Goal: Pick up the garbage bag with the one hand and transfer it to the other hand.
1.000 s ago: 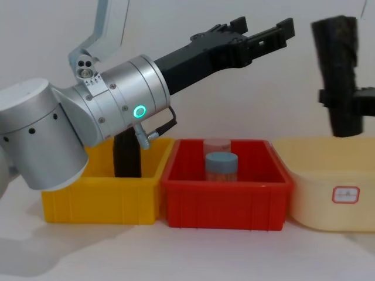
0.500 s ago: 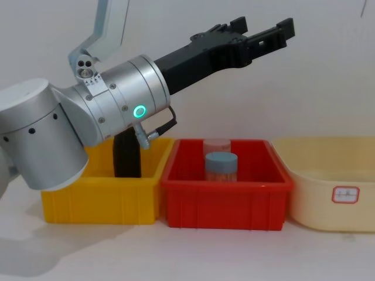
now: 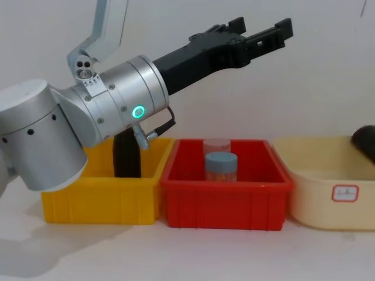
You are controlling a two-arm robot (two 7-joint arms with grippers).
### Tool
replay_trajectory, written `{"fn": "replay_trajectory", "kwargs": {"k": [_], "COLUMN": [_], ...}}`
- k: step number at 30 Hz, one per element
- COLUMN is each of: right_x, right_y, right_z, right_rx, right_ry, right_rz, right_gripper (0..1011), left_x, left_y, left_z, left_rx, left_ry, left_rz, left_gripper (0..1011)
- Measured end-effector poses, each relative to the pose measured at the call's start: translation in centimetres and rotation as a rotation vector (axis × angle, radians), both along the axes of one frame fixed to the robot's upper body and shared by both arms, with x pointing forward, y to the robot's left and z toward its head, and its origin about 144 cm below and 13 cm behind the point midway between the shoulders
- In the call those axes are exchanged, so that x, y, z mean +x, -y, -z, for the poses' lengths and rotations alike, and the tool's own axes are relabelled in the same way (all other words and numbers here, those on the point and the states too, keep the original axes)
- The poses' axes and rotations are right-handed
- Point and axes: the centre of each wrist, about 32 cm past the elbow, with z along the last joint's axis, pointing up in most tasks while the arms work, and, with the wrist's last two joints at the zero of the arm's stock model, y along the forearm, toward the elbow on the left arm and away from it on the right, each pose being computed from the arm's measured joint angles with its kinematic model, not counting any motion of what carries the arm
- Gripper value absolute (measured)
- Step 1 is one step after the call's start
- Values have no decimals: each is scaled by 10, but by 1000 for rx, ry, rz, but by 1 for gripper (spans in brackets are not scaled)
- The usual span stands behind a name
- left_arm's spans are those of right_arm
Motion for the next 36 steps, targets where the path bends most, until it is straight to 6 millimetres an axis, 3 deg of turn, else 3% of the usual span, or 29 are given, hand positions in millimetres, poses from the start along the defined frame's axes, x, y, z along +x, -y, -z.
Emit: {"fn": "replay_trajectory", "kwargs": {"k": [3,13,21,36], "right_x": [-3,-6,-3,10], "right_y": [-4,-22,-47,-94], "right_z": [-5,-19,-29,-25], "right_rx": [-6,-11,1,31], "right_ry": [12,53,80,-4], "right_rz": [-28,-130,-259,-477], "right_gripper": [1001,1001,1001,1002], "left_x": [-1,-5,-11,-34], "left_y": [-2,-16,-39,-86], "left_z": [0,0,1,7], "left_rx": [-7,-27,-38,-26], "left_ry": [3,21,34,33], "left_rz": [-14,-105,-217,-416], "left_gripper": [1002,1001,1002,1001]}}
